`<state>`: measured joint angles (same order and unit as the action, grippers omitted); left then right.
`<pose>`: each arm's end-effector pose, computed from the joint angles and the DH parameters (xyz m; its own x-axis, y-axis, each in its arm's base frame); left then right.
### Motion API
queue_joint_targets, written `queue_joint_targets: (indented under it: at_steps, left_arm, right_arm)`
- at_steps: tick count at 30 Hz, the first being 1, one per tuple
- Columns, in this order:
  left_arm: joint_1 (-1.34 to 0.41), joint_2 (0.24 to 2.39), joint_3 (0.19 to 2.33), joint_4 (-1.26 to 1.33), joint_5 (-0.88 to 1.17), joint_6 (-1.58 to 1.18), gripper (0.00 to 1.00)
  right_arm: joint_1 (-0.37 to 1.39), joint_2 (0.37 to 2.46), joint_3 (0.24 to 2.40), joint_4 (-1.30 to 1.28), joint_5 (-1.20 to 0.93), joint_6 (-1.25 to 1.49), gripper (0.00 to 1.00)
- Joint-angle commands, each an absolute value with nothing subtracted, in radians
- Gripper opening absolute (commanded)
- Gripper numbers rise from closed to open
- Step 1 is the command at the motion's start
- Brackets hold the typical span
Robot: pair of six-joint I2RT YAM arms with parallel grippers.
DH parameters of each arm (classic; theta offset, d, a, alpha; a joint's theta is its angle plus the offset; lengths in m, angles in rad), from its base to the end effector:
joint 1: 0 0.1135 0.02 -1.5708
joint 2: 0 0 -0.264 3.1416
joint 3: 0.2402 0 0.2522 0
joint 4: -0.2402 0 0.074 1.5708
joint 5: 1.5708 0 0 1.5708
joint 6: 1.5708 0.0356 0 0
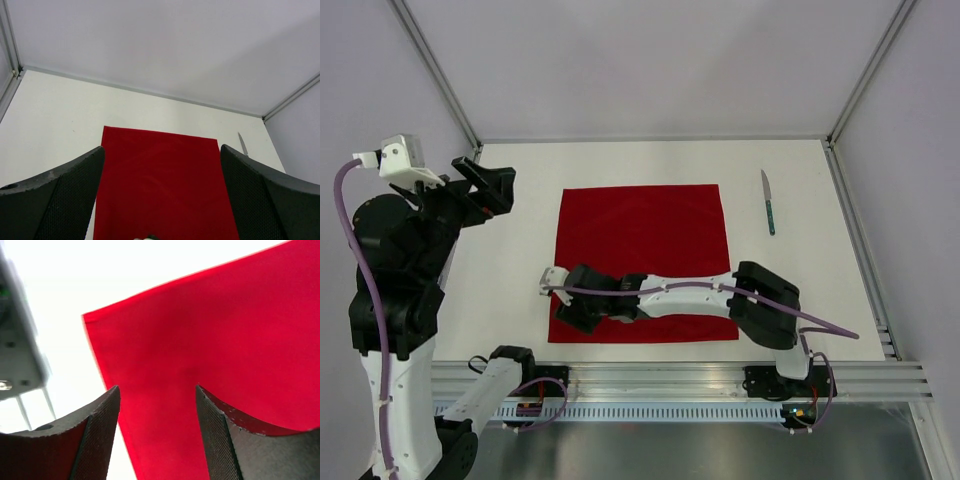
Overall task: Fold the napkin, place the utensils inside, and roll it up
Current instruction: Fold the napkin
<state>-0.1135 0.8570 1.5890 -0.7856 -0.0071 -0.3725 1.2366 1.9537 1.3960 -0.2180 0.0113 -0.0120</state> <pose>0.0981 -0.0109 0.5155 -0.0882 -0.3562 -0.9302 0.0796 0.9284 -0.3631 0.1436 0.4122 0.2029 -0.2184 -0.6655 -0.7138 -0.9447 0.3277 -0.0165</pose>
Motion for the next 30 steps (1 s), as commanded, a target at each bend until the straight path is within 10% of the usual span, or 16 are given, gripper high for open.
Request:
queue_joint_targets:
  at_steps: [1,24,30]
  left_arm:
    - [-0.112,0.859,1.631,-0.897,-0.057,-0.413,1.00]
    - [-0.112,0.841,1.628,-0.948,-0.104,-0.385,1.00]
    - [-0.110,0.841,1.615,-0.943,-0.104,-0.385,1.00]
  right_arm:
    - [1.288,2.011,1.482,-0.172,0.031,0.043,0.67]
    - [1.367,2.250,1.576,-0.054,0.109,0.049,0.66]
    - [1.365,2.241,1.546,-0.044,0.101,0.026,0.48]
